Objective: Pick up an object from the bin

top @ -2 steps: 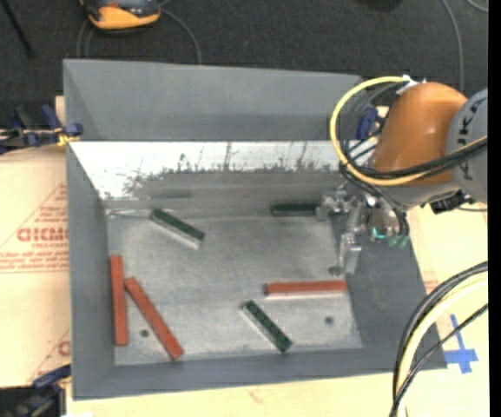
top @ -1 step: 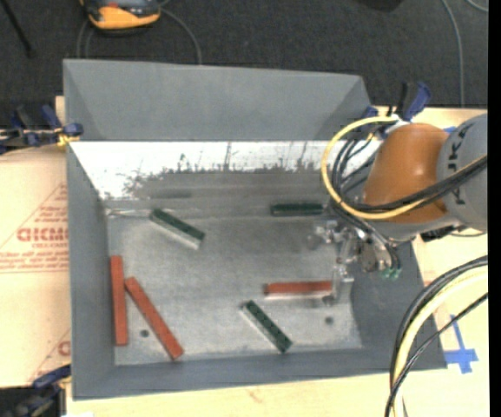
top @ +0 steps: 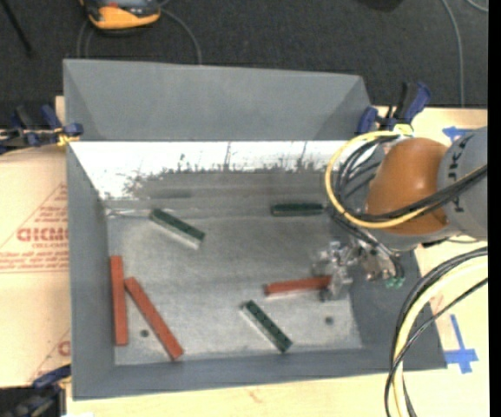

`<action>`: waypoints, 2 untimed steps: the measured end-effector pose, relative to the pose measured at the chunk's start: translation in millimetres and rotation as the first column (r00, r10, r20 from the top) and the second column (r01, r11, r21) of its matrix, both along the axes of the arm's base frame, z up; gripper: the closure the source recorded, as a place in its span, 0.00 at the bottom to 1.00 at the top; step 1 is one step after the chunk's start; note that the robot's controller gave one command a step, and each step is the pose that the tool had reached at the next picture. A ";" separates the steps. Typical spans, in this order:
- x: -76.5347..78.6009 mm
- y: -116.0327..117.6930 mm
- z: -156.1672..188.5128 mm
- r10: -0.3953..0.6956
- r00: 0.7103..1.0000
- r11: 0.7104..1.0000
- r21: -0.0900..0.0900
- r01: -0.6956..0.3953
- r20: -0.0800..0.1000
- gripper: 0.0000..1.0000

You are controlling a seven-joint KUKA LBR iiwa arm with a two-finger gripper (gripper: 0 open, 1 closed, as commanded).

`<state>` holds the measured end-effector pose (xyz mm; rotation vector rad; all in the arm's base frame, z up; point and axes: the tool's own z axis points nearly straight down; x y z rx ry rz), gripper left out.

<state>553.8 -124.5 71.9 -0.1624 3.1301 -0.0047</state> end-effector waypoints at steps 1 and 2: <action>0.0 0.0 0.0 0.001 1.000 1.000 0.000 -0.001 0.000 1.00; 40.1 14.1 128.2 0.042 0.999 0.999 0.001 -0.042 -0.002 1.00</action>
Offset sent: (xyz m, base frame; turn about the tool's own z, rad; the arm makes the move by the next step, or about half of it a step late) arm 0.0390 0.0157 0.1270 -0.0447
